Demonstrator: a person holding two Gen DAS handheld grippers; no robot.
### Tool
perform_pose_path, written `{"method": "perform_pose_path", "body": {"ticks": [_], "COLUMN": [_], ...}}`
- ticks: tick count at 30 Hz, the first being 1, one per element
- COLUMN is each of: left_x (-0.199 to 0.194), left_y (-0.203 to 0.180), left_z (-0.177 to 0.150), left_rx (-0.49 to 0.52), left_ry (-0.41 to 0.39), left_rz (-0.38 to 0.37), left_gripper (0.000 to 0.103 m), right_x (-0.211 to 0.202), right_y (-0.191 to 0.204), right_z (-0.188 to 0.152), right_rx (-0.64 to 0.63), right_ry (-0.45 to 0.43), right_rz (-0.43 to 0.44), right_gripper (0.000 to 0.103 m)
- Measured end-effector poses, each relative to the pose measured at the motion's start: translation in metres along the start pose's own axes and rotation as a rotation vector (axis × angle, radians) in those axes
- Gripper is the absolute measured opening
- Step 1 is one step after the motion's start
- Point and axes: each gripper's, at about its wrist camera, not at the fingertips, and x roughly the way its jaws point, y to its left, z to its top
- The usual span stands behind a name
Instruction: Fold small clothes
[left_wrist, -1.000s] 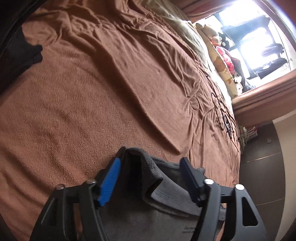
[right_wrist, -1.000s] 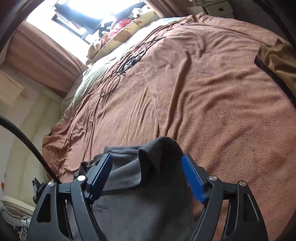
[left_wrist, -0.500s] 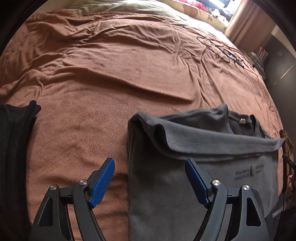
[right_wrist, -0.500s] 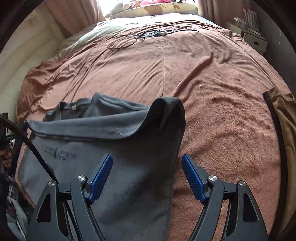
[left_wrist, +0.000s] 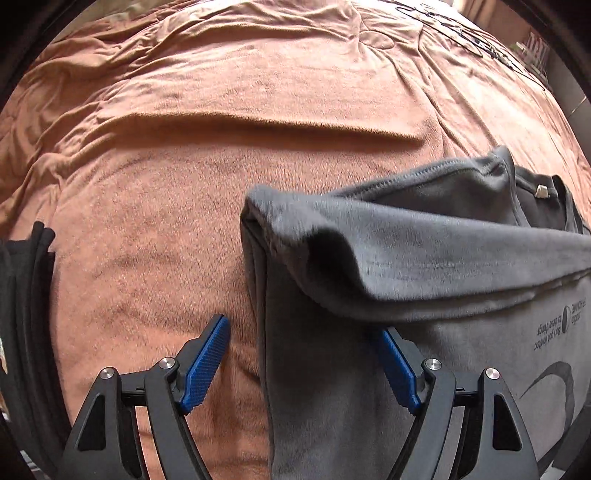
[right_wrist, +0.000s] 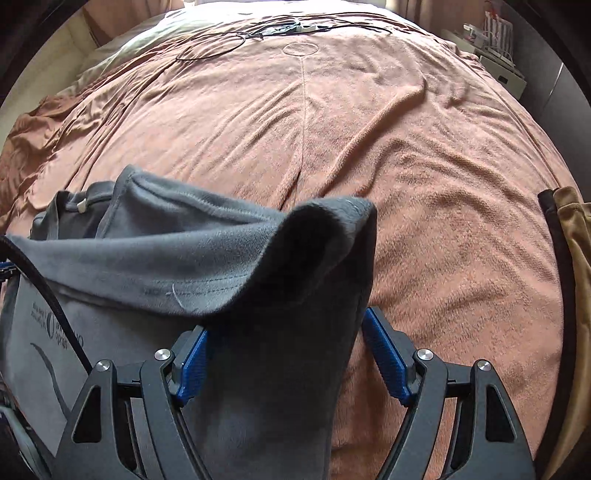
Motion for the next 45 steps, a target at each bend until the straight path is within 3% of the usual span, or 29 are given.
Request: {"method": "perform_pose_path", "body": {"ticks": [3, 9, 14, 18, 25, 29, 39, 45], "left_x": [0.004, 0.013, 0.012, 0.010, 0.008, 0.000, -0.048, -0.046], "left_y": [0.005, 0.019, 0.027, 0.037, 0.037, 0.032, 0.041, 0.037], "left_z": [0.016, 0.044, 0.059, 0.058, 0.065, 0.062, 0.063, 0.074], "left_rx": [-0.024, -0.073, -0.130, -0.191, -0.223, -0.204, -0.229, -0.238], "left_ry": [-0.019, -0.057, -0.113, -0.156, -0.170, -0.203, -0.340, -0.347], "left_rz": [-0.013, -0.049, -0.098, -0.136, -0.195, -0.164, -0.143, -0.092], "left_gripper": [0.080, 0.080, 0.076, 0.059, 0.019, 0.004, 0.003, 0.003], "right_x": [0.009, 0.025, 0.030, 0.030, 0.021, 0.004, -0.036, -0.019], "right_y": [-0.001, -0.011, -0.022, -0.036, -0.052, -0.049, -0.041, -0.042], "right_z": [0.010, 0.028, 0.034, 0.031, 0.023, 0.019, 0.009, 0.019], "right_rx": [0.020, 0.066, 0.116, 0.166, 0.193, 0.183, 0.154, 0.156], "right_ry": [-0.021, -0.058, -0.095, -0.120, -0.169, -0.209, -0.296, -0.280], "right_rz": [0.000, 0.024, 0.088, 0.147, 0.208, 0.202, 0.168, 0.143], "right_gripper": [0.074, 0.058, 0.033, 0.022, 0.004, 0.002, 0.000, 0.000]}}
